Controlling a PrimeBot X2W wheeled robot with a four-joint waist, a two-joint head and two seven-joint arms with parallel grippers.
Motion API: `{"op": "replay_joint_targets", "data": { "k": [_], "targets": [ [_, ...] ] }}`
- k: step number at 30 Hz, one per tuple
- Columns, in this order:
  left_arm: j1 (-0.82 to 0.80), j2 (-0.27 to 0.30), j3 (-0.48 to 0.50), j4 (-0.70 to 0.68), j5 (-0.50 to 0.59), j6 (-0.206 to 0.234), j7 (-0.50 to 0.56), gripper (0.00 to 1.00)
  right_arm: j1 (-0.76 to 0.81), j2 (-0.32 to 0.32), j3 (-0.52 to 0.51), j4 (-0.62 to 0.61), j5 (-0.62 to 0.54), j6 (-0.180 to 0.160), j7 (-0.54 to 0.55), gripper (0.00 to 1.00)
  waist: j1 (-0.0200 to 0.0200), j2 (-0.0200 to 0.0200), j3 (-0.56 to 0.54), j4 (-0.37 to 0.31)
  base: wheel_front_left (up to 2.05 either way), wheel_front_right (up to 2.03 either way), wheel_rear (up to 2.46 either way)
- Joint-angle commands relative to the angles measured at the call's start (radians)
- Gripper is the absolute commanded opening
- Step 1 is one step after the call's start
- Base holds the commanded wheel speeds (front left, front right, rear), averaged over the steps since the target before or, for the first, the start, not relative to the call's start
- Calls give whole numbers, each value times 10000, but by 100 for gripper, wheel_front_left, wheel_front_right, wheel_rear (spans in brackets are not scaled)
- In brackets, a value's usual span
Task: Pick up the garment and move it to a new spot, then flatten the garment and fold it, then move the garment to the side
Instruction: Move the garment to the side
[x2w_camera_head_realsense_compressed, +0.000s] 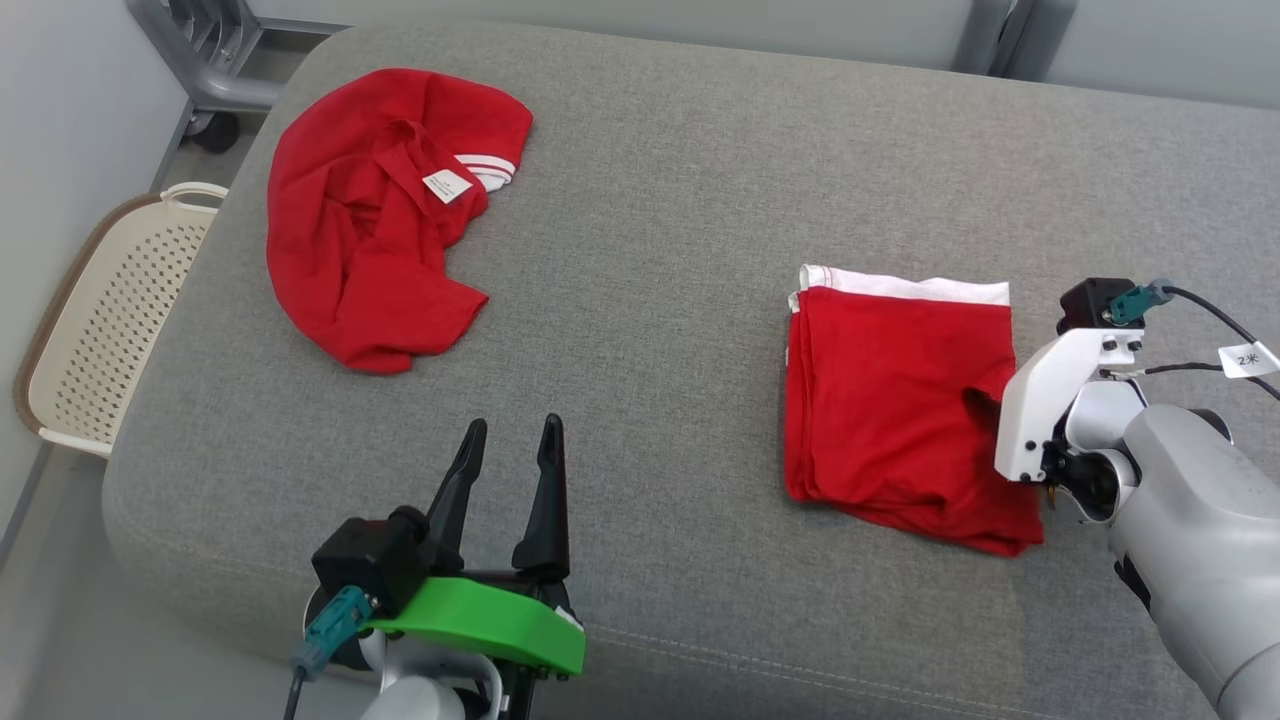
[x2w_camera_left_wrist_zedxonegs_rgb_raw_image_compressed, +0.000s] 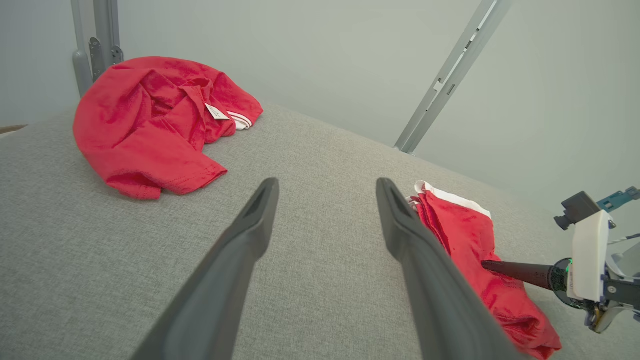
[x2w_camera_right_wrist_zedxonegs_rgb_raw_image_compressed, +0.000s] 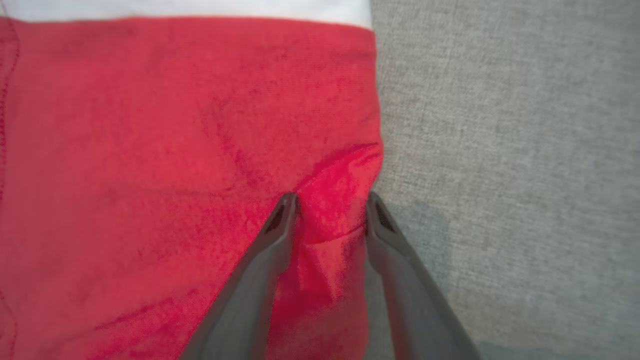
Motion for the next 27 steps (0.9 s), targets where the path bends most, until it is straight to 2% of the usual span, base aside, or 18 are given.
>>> {"op": "replay_joint_targets", "data": {
  "k": [1, 11, 17, 27],
  "targets": [
    [-164, 36, 47, -4, 93, 7, -61, 100, -62, 58, 69, 112, -76, -7, -137, 0, -1, 0, 29, -53, 0, 0, 0],
    [-352, 255, 118, -128, 356, 105, -99, 100, -683, -199, 491, 31, -230, -12, -641, 0, -1, 0, 105, -974, 0, 0, 0],
    [-556, 279, 152, -236, 437, 158, -93, 100, -1092, -615, 1013, -276, -431, -10, -587, 0, -1, 0, 333, -2105, 0, 0, 0],
    [-1230, 357, -67, -326, 910, 174, 39, 100, -1831, -1055, 1275, -504, -544, -10, -883, 0, -1, 0, 881, -4362, 0, 0, 0]
  ]
}}
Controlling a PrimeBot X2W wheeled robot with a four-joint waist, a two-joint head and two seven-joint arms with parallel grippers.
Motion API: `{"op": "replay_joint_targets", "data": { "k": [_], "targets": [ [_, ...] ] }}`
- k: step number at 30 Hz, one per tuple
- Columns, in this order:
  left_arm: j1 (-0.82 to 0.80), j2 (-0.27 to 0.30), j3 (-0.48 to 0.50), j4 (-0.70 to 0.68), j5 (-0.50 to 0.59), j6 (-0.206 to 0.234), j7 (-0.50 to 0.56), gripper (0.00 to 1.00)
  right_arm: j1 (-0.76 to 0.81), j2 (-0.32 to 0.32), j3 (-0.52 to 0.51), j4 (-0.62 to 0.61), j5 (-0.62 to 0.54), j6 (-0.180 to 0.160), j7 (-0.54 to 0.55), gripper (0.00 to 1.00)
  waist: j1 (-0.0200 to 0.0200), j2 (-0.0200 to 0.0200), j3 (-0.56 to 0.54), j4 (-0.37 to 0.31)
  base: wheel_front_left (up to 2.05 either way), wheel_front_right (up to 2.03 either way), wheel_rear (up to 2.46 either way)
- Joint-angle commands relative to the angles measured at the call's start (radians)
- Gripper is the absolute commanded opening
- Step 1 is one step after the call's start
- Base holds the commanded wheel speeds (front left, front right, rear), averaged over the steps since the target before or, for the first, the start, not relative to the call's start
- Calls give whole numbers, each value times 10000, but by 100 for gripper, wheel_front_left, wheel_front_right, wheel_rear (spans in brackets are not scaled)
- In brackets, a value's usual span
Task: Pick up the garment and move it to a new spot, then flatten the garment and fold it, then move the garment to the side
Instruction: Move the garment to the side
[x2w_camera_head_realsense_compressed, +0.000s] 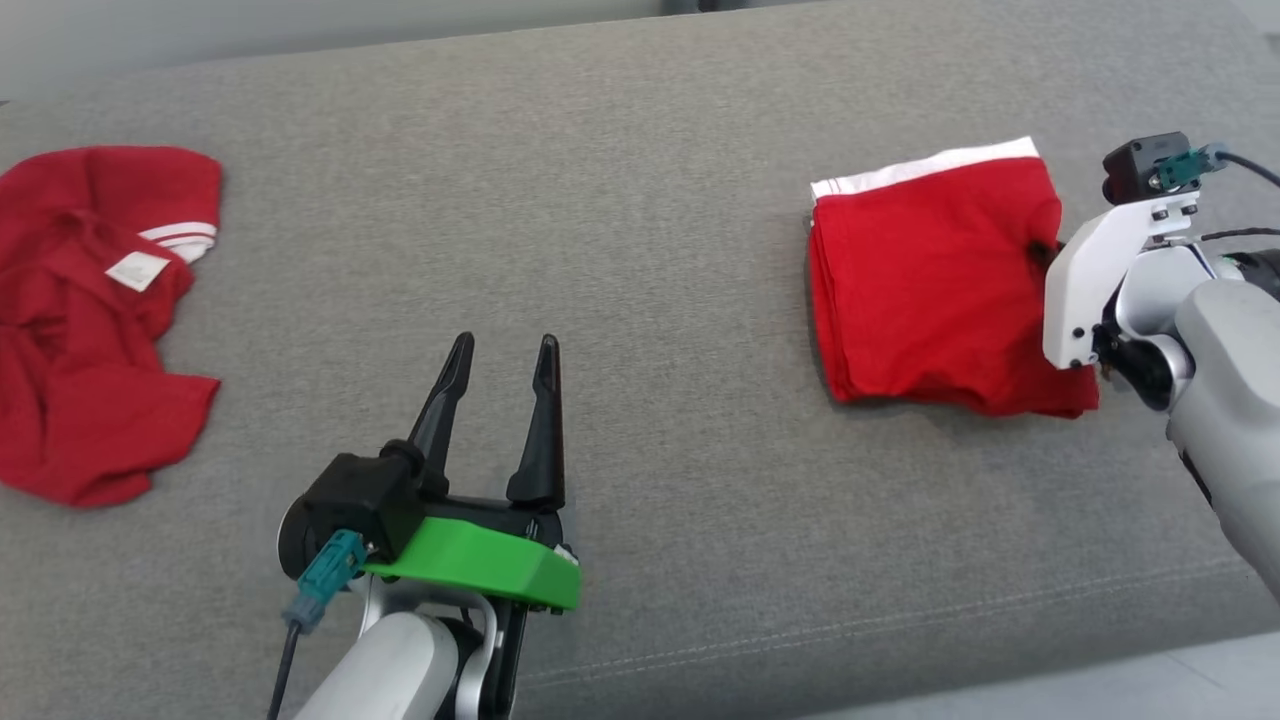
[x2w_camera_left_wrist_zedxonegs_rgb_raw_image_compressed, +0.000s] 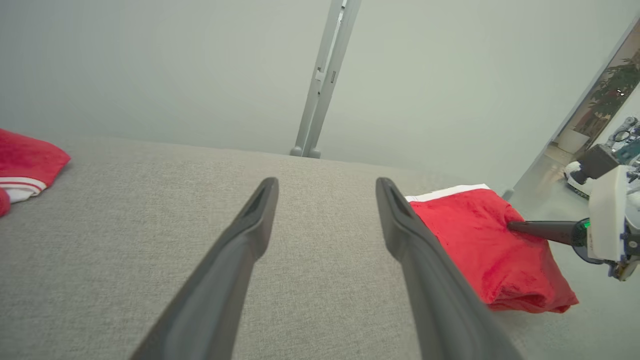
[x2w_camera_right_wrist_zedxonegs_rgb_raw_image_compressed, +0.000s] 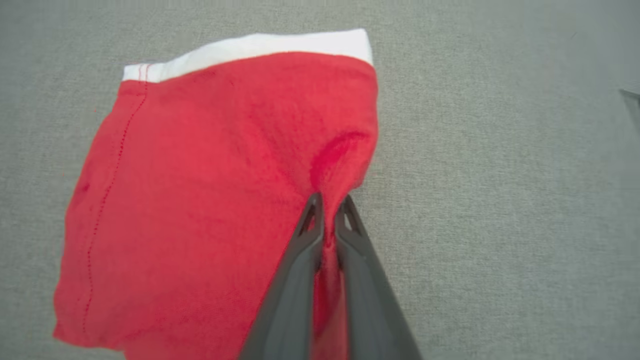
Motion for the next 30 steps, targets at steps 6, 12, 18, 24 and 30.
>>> {"op": "replay_joint_targets", "data": {
  "k": [6, 12, 18, 24, 30],
  "targets": [
    [-538, 161, -108, -124, 267, -5, 200, 100, -624, -243, -112, 27, -92, -14, -335, 0, 0, -1, 845, -2046, 0, 0, 0],
    [-746, 326, -158, -258, 370, 43, 388, 100, -1040, -144, -214, 327, -322, -14, -750, 0, 0, -1, 1212, -2273, 0, 0, 0],
    [-880, 420, -177, -396, 463, 115, 515, 100, -1518, -86, -232, 824, -936, -16, -1294, 0, 0, -1, 1432, -1996, 0, 0, 0],
    [-1026, 576, -206, -840, 731, 263, 576, 100, -2249, -410, -550, 1733, -1698, -16, -1869, 0, 0, -1, 1722, -1585, 0, 0, 0],
    [-1112, 727, -199, -1329, 800, 361, 777, 100, -2922, -806, -936, 2750, -2499, -16, -2430, 0, 0, -1, 2082, -1294, 0, 0, 0]
  ]
}}
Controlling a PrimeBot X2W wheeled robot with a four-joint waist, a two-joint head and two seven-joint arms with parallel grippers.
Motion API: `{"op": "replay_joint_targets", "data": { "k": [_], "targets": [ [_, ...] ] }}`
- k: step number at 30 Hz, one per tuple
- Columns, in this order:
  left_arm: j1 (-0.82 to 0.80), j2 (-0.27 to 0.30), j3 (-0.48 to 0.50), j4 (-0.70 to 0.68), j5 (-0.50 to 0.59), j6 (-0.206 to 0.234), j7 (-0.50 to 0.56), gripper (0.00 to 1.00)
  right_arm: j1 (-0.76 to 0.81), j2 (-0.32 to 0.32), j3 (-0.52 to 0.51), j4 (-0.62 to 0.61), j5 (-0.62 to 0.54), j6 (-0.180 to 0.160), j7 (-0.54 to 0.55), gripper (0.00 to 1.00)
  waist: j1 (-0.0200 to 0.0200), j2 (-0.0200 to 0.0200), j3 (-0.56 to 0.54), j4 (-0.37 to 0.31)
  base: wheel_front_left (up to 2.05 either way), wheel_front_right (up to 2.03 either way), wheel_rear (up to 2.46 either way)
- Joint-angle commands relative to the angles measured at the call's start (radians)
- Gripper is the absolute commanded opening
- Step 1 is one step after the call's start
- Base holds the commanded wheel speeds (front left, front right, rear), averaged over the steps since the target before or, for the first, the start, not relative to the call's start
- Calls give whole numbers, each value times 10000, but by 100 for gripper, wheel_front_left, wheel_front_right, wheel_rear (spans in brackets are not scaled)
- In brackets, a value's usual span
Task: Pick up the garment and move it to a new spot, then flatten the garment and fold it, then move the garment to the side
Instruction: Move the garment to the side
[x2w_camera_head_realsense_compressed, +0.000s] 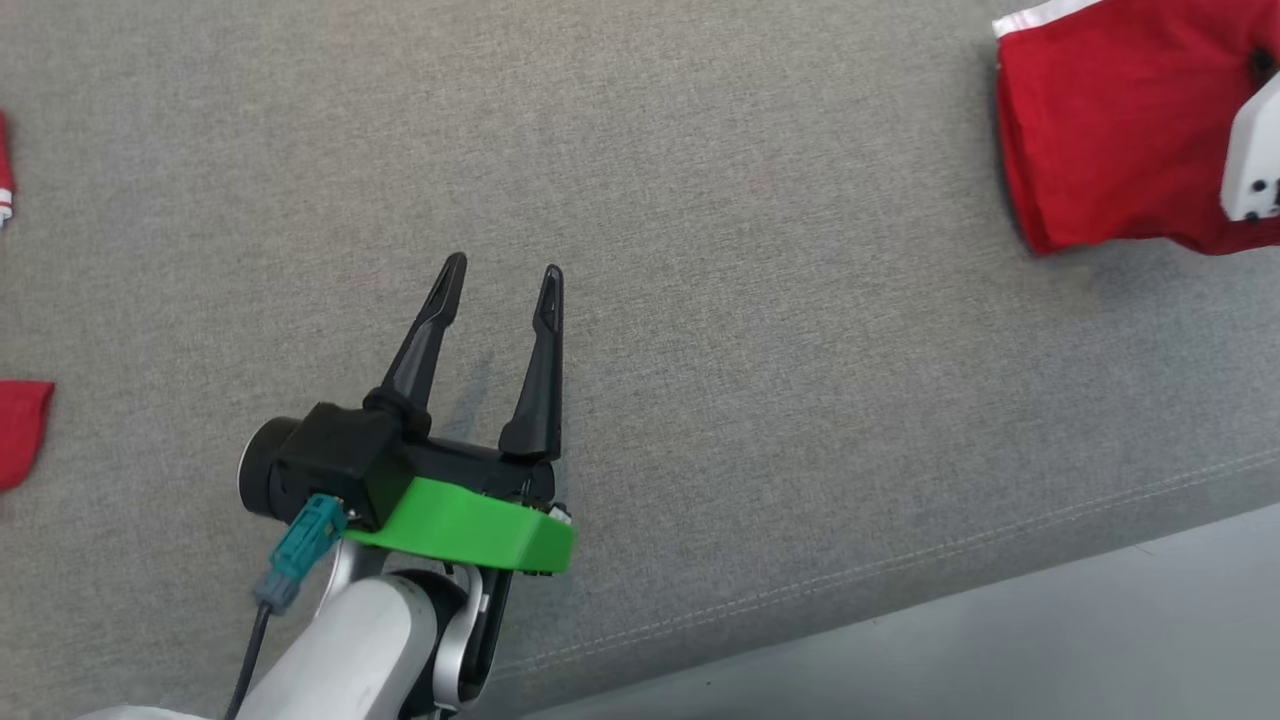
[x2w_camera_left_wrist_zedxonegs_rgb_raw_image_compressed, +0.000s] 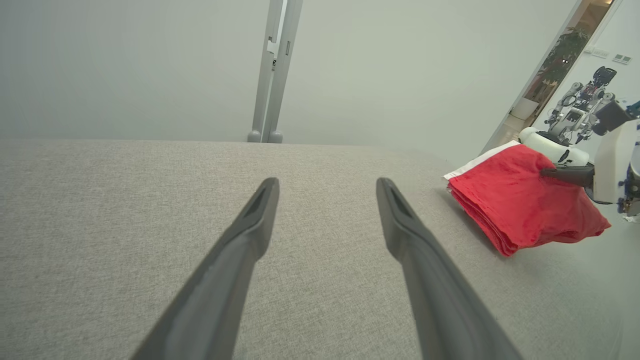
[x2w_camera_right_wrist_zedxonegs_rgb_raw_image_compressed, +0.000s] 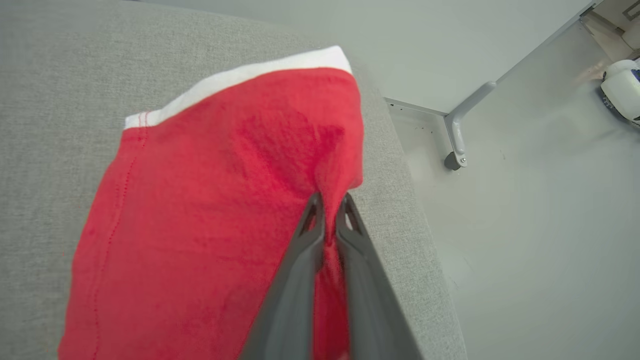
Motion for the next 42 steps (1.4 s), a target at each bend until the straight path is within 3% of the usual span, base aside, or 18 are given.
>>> {"op": "replay_joint_targets", "data": {
  "k": [1, 12, 13, 16, 29, 42],
  "targets": [
    [-205, 165, -7, -171, 153, 89, 117, 100, -280, -198, -168, 275, -306, -18, -221, 0, -1, -1, 326, 310, 0, 0, 0],
    [-233, 466, -179, -702, 443, 309, 618, 100, -584, -850, -1314, 763, -1697, -18, -1026, 0, -1, -1, 791, 658, 0, 0, 0],
    [-226, 495, -192, -733, 468, 331, 642, 100, -567, -864, -1447, 769, -1880, -18, -1089, 21, -1, -1, 821, 658, 0, 0, 0],
    [-224, 543, -229, -811, 534, 381, 729, 100, -447, -833, -1883, 779, -2352, -18, -1223, 100, -1, -1, 897, 642, 0, 0, 0],
    [-142, 600, -258, -728, 416, 425, 784, 100, 136, 2, -3809, 780, -4003, -18, -1768, 100, -1, -1, 622, 379, 0, 0, 0],
    [163, 360, 272, -145, -172, 344, 24, 100, 294, 1245, -3781, -63, -4443, -18, -2819, 100, -1, -1, -962, 432, 0, 0, 0]
  ]
}}
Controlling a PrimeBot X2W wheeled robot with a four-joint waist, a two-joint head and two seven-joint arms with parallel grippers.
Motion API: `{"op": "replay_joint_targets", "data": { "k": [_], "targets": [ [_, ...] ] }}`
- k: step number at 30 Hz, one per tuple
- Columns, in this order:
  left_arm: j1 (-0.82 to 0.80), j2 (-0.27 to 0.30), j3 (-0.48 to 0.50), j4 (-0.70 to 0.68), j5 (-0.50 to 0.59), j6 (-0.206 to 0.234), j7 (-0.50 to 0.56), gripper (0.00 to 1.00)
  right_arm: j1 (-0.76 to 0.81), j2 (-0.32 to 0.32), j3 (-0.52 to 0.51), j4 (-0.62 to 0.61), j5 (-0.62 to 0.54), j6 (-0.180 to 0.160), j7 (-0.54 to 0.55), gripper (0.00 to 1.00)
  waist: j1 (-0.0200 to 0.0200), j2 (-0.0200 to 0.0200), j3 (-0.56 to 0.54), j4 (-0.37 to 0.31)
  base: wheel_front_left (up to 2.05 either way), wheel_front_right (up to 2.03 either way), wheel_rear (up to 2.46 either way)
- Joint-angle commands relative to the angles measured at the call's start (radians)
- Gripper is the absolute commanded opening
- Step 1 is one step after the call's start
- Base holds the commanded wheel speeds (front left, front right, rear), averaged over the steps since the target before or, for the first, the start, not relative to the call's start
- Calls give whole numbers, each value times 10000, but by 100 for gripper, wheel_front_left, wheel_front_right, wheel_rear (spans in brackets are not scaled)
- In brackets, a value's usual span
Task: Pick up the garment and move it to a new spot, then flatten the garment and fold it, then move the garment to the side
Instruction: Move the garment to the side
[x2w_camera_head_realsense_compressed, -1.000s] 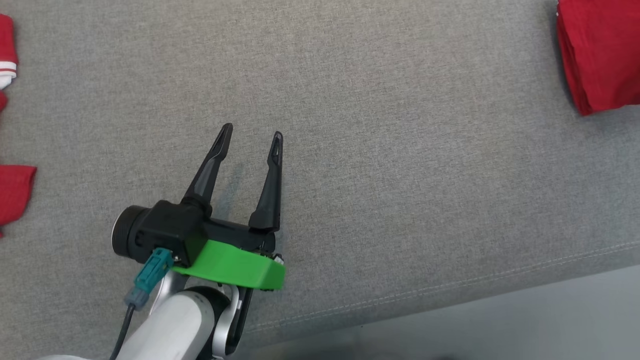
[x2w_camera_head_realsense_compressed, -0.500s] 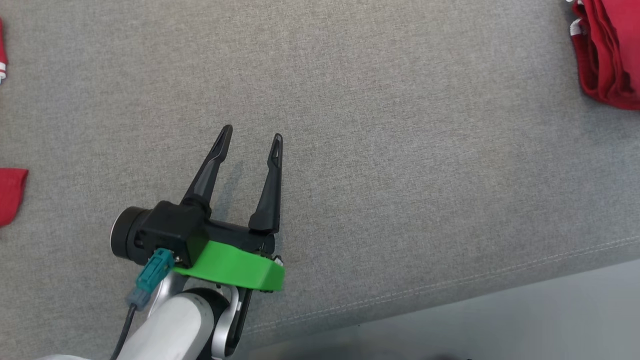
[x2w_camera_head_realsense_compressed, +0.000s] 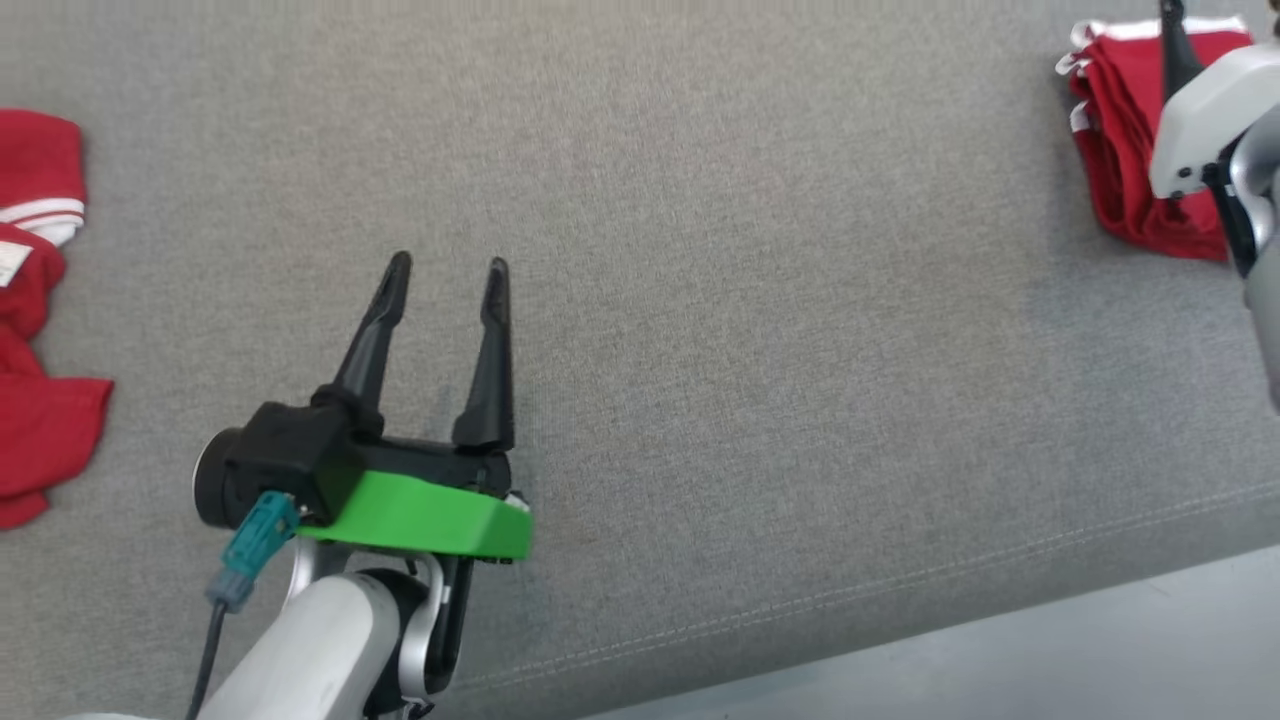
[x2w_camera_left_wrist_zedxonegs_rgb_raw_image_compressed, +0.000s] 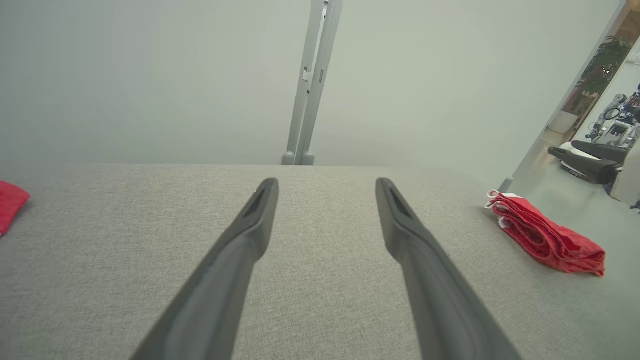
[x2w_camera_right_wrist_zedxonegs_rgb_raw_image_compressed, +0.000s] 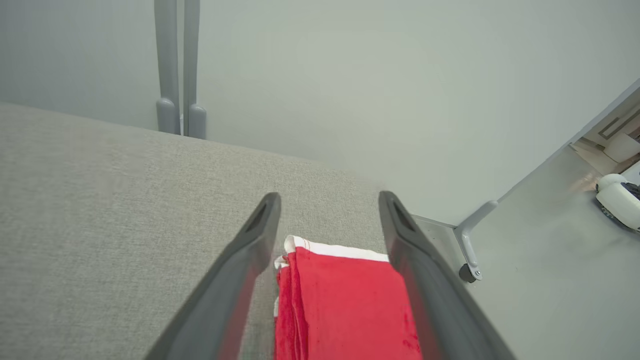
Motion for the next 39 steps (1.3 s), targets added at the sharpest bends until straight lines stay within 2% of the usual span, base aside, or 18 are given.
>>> {"op": "replay_joint_targets", "data": {
  "k": [1, 7, 10, 15, 20, 26, 30, 33, 39],
  "targets": [
    [208, -1, 152, 143, -80, 1, -160, 100, 294, 131, 38, -182, 194, -18, -106, 100, 0, 0, -721, 77, 0, 0, 0],
    [825, -73, 888, 633, -765, 70, -698, 100, 1314, 791, -69, -1525, 1170, -18, -196, 100, 0, 0, -1806, 256, 0, 0, 0],
    [1191, 7, 1204, 901, -974, 106, -871, 100, 2297, 999, -115, -2570, 1567, -16, -200, 100, 0, 0, -2275, 407, 0, 0, 0],
    [1909, 194, 1823, 1391, -1127, 177, -1070, 100, 4071, 1740, -379, -4133, 2245, -16, -204, 100, 0, 0, -2848, 585, 0, 0, 0],
    [2564, 351, 2380, 1632, -1160, -42, -1180, 100, 5753, 2428, -366, -5469, 2120, -16, -186, 100, 0, 0, -3152, 797, 0, 0, 0],
    [3200, 419, 2630, 1887, -1013, -549, -1212, 100, 7486, 2965, -415, -7073, 1807, -16, 220, 100, 0, 0, -3360, 1094, 0, 0, 0],
    [3534, 343, 2663, 2064, -696, -809, -1214, 100, 8771, 3095, -520, -8413, 1536, -16, 636, 100, 0, 0, -3473, 1336, 0, 0, 0],
    [3651, 309, 2585, 2205, -433, -939, -1213, 100, 9487, 3116, -499, -9141, 1859, -16, 874, 100, 0, 0, -3519, 1459, 0, 0, 0],
    [3732, 125, 2548, 2429, -218, -1199, -1215, 100, 10438, 3117, -563, -10037, 2227, -16, 1146, 100, 0, 0, -3565, 1543, 0, 0, 0]
  ]
}}
